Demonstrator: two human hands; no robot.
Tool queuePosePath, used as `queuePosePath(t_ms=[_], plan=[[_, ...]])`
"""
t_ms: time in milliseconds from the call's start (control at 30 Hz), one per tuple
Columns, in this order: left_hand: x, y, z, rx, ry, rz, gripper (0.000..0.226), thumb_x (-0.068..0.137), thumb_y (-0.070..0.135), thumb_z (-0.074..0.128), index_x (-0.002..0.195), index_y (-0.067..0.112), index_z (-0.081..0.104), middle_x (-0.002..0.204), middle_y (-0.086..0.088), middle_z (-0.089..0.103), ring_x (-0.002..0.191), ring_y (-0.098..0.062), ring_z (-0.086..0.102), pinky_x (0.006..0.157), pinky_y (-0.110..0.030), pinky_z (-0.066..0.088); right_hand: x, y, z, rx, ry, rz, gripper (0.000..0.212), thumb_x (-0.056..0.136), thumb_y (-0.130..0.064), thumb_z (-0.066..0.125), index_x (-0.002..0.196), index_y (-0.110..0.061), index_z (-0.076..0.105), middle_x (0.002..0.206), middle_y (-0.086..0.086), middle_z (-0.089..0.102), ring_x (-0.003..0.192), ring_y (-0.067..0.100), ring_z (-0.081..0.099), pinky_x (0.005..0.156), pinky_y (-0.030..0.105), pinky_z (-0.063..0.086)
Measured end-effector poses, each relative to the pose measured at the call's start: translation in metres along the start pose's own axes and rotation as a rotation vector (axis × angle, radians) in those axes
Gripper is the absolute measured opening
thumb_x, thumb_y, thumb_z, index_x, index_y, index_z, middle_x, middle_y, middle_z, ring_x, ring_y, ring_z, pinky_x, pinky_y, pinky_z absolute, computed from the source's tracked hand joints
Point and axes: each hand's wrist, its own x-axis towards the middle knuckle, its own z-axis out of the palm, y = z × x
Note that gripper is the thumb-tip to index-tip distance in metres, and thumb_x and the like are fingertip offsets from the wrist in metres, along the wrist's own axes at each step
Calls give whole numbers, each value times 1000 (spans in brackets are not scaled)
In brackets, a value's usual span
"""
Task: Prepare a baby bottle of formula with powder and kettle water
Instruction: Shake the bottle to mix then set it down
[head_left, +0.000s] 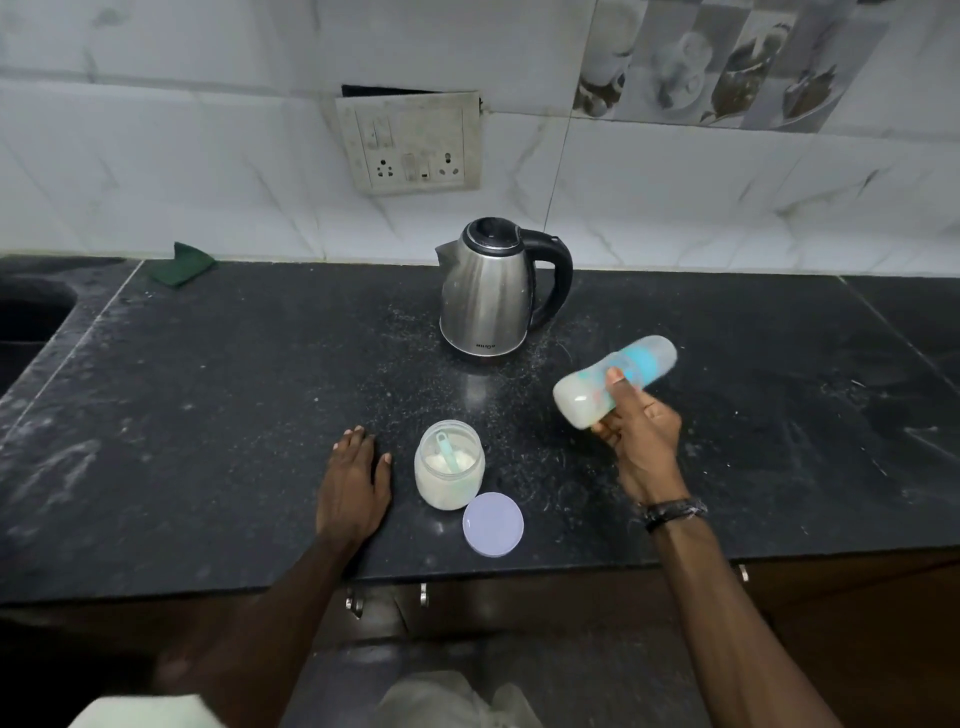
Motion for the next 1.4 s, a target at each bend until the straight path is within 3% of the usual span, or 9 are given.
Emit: queuePosePath(t_ms=[133,267,367,500,600,733,867,1300,1400], plan=[[1,0,-2,6,8,12,40,102,20,55,134,-5,58,148,-26,49,142,-38,42,121,-45,27,-3,7,-1,-228,-183,28,22,87,-11,73,106,1,72,87,6,78,74,15,73,64,25,59],[0,-1,-1,12,-6,9,41,103,22,52,133,-6,58,147,-27,50,141,-39,43,121,-46,28,-1,3,1,-62,-14,4,15,89,-19,71,98,-7,73,92,10,77,73,13,72,62,25,57],[2,-2,-1,5,2,9,49,102,30,44,132,-5,58,147,-27,50,141,-39,44,121,-44,27,-4,5,2,-203,-193,41,21,86,-8,73,105,2,72,93,10,78,74,13,74,63,23,59],[1,-2,1,10,-4,13,40,103,22,53,132,-6,59,147,-27,50,141,-39,43,122,-45,27,-2,5,3,1,0,10,20,89,-18,71,104,-4,71,90,5,78,72,12,72,58,21,57],[2,-3,1,14,4,28,40,103,22,52,131,-5,59,147,-27,50,140,-39,44,121,-47,29,-5,11,2,-159,-139,19,27,82,-6,76,108,1,70,91,6,78,78,15,74,65,25,60],[1,-2,1,19,-10,10,44,104,26,47,132,-6,58,146,-27,50,140,-39,44,121,-47,29,-2,10,-6,-19,-52,52,20,87,-14,72,104,-5,70,90,6,78,74,13,73,62,22,58],[2,-2,0,23,-5,18,41,103,22,54,134,-5,57,148,-26,49,142,-38,42,121,-47,29,-5,11,-6,-260,-228,45,21,80,-1,77,100,-4,72,88,7,78,69,11,73,58,21,57],[4,-4,0,27,-13,14,44,104,25,51,137,-5,56,149,-25,49,143,-37,41,122,-46,28,6,1,-5,-347,-268,36,35,72,-2,85,105,-2,71,89,5,78,76,12,75,65,24,59],[3,-1,1,30,-11,18,43,103,23,54,136,-5,56,148,-25,49,143,-37,42,122,-45,27,9,2,-5,-281,-165,9,28,76,-5,82,102,-5,71,91,5,78,76,11,75,61,22,59]])
